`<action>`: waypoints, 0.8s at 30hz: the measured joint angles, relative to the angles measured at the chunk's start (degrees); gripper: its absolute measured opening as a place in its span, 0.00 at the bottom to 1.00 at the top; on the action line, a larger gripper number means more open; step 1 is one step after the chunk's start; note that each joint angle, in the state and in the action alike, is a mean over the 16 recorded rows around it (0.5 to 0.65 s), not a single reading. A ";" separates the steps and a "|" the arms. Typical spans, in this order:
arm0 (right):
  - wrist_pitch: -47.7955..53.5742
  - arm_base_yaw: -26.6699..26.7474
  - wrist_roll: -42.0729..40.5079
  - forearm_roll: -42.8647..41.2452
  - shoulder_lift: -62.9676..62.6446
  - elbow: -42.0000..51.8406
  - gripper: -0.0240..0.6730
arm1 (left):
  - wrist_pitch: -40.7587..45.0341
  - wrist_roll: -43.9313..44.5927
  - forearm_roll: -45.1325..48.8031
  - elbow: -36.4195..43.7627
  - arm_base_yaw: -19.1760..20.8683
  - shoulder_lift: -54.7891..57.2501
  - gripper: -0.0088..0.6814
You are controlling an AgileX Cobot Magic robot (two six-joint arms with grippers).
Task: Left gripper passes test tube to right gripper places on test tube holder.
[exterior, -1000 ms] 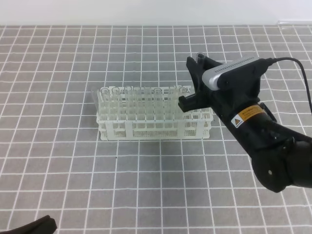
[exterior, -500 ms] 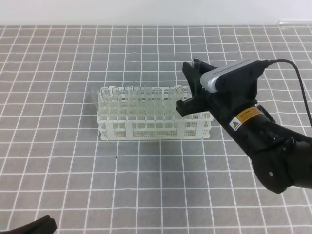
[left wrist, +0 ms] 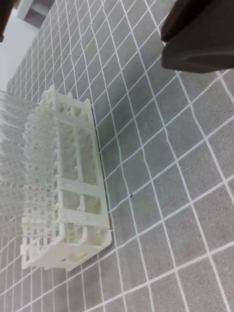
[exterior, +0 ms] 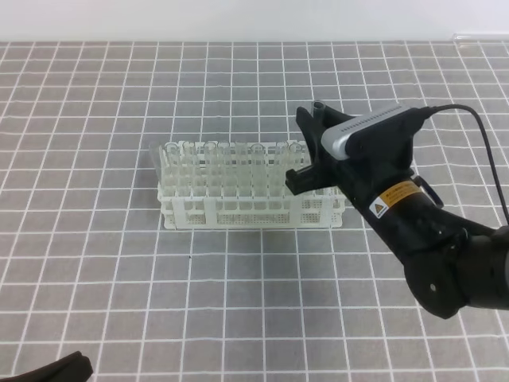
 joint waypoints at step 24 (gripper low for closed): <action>-0.82 0.00 -0.44 0.46 1.86 -0.16 0.18 | 0.27 -0.01 -0.03 -0.10 0.00 -0.02 0.01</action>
